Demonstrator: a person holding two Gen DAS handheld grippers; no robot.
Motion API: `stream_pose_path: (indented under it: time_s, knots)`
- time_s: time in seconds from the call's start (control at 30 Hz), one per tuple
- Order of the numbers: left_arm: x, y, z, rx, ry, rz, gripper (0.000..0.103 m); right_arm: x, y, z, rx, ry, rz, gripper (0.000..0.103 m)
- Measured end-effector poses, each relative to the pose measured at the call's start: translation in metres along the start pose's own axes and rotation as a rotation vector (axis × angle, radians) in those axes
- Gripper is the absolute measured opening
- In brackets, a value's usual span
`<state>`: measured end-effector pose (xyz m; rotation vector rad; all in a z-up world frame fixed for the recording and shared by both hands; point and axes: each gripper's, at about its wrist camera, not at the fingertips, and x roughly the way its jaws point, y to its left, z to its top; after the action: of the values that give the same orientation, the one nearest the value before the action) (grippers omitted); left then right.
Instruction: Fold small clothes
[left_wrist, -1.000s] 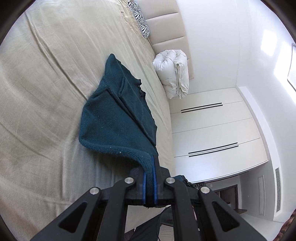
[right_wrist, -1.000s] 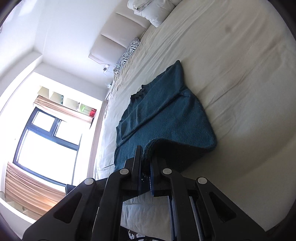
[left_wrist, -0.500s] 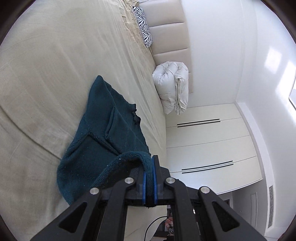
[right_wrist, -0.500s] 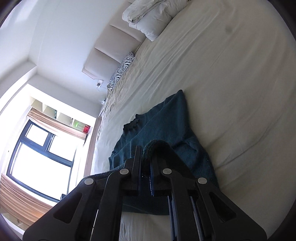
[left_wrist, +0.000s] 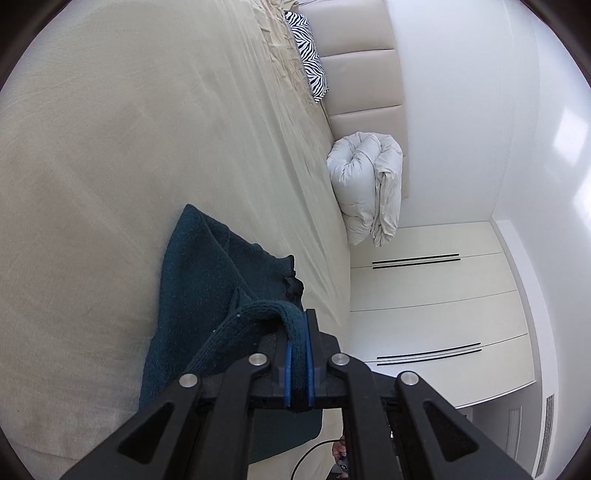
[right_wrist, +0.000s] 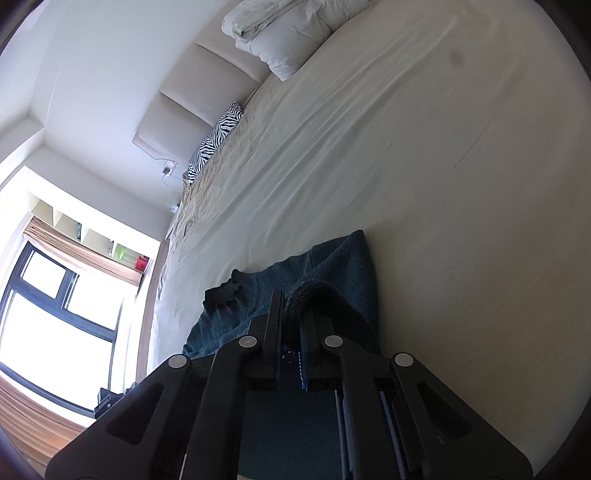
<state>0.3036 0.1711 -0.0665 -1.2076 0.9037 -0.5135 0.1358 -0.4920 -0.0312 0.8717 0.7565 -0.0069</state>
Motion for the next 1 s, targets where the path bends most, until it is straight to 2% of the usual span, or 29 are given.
stream_pose_path:
  time_s: [0.27, 0.33, 0.4, 0.43, 0.47, 0.5, 0.57, 0.7, 1.0]
  knots:
    - [0.039, 0.019, 0.031, 0.010, 0.013, 0.080, 0.007, 0.060, -0.017, 0.024, 0.055, 0.017, -0.058, 0.006]
    - [0.045, 0.025, 0.034, 0.024, 0.017, 0.111, 0.011, 0.074, -0.021, 0.029, 0.066, 0.030, -0.083, 0.008]
    - [0.046, 0.031, 0.034, 0.033, 0.014, 0.125, 0.038, 0.083, -0.023, 0.030, 0.062, 0.029, -0.101, 0.020]
    - [0.043, 0.034, 0.033, 0.035, 0.002, 0.140, 0.047, 0.083, -0.023, 0.031, 0.053, 0.012, -0.109, 0.032]
    - [0.040, 0.035, 0.032, 0.040, -0.011, 0.153, 0.057, 0.082, -0.023, 0.031, 0.048, -0.008, -0.109, 0.051]
    - [0.037, 0.037, 0.030, 0.044, -0.018, 0.151, 0.057, 0.080, -0.022, 0.030, 0.047, -0.026, -0.106, 0.067]
    - [0.030, 0.038, 0.026, 0.049, -0.017, 0.160, 0.057, 0.075, -0.022, 0.029, 0.034, -0.034, -0.101, 0.067]
    - [0.017, 0.032, 0.005, 0.123, -0.009, 0.216, 0.057, 0.054, -0.018, 0.016, -0.011, -0.032, -0.117, 0.067]
    - [-0.006, 0.037, -0.058, 0.251, -0.005, 0.325, 0.057, 0.011, -0.019, -0.048, -0.137, 0.027, -0.191, 0.065]
